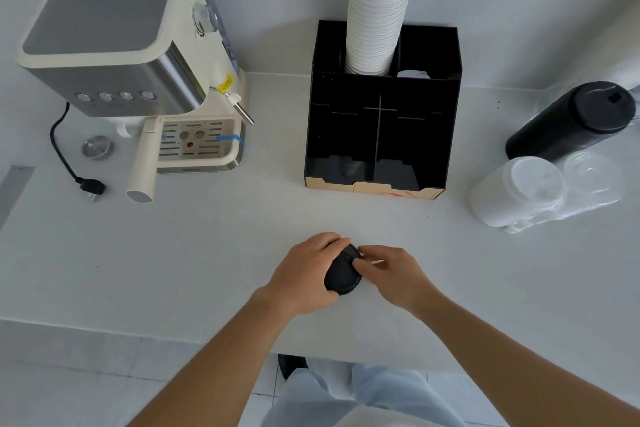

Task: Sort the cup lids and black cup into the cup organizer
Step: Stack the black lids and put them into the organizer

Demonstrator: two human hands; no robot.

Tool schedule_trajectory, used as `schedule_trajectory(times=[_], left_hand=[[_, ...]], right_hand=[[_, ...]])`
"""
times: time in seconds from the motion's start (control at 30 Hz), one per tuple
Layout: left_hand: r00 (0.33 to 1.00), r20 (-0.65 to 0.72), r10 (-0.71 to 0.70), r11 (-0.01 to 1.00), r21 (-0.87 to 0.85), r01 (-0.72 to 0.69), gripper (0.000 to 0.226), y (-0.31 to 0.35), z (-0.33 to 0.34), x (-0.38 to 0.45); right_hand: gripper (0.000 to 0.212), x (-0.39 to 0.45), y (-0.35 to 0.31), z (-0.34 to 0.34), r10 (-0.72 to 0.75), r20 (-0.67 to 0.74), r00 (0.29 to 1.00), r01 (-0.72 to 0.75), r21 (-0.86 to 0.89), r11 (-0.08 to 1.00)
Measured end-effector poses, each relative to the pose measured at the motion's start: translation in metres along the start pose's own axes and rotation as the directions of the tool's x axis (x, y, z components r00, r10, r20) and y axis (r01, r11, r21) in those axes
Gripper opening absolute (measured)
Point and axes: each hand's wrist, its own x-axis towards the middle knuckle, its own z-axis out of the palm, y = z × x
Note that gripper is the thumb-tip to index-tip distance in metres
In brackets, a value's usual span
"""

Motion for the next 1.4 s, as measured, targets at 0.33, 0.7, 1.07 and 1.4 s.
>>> schedule_trajectory(times=[0.33,0.7,1.07,1.4], left_hand=[[0.993,0.016,-0.116,0.979,-0.168,0.117,0.107,-0.008,0.008,-0.013],[0.848,-0.043,-0.528,0.783,-0.413,0.466,0.058,-0.005,0.012,-0.016],[0.838,-0.077,-0.541,0.785,-0.405,0.469,0.044,0.0,0.016,0.001],[0.72,-0.042,-0.692,0.655,-0.456,0.603,0.032,0.0,0.018,0.004]], right_hand=[[0.031,0.011,0.004,0.007,0.019,-0.045,0.999,-0.024,-0.124,0.992],[0.033,0.018,0.004,0.01,-0.028,-0.093,0.995,0.007,-0.215,0.977],[0.019,0.02,0.001,0.016,-0.026,-0.116,0.993,-0.015,-0.34,0.94],[0.02,0.022,-0.002,0.018,0.034,-0.131,0.991,-0.071,-0.288,0.955]])
